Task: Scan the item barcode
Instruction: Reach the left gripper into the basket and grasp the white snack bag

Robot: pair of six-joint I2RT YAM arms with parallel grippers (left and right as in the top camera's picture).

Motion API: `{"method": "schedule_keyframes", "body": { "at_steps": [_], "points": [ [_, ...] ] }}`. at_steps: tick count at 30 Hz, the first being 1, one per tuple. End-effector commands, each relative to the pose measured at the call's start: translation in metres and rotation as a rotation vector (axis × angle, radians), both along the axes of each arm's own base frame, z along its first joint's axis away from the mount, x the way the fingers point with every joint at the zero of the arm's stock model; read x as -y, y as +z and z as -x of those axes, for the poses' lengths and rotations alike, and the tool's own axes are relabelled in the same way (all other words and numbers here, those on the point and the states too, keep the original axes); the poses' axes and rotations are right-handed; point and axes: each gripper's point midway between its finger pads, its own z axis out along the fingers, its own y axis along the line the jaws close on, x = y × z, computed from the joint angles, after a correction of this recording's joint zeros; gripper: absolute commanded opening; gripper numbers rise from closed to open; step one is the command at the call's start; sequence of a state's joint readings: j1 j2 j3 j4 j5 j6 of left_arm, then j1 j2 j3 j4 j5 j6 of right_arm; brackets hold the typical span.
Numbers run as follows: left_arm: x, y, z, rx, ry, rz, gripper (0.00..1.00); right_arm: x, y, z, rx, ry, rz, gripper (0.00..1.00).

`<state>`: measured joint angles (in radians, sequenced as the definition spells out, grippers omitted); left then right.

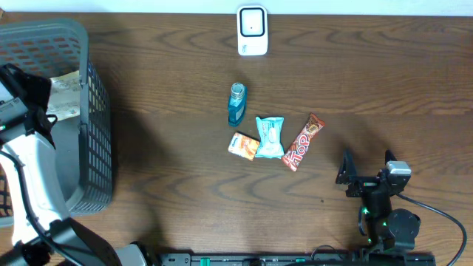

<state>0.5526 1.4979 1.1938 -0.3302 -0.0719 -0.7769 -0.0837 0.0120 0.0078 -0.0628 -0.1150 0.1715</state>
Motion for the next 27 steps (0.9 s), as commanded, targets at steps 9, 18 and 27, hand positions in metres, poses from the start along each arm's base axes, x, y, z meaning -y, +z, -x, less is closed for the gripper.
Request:
{"method": "schedule_keyframes", "body": {
  "at_steps": [9, 18, 27],
  "points": [
    [-0.011, -0.066, -0.025, 0.07, 0.193, 0.243, 0.98, -0.001, -0.001, 0.0, 0.001, 0.003, 0.008, 0.99],
    [-0.016, -0.106, -0.043, 0.056, 0.177, 0.276, 0.98, -0.001, -0.001, 0.0, 0.001, 0.003, 0.008, 0.99],
    [-0.015, -0.138, -0.042, -0.003, 0.179, 0.307, 0.98, -0.001, -0.001, 0.0, 0.001, 0.003, 0.008, 0.99]
  ]
}}
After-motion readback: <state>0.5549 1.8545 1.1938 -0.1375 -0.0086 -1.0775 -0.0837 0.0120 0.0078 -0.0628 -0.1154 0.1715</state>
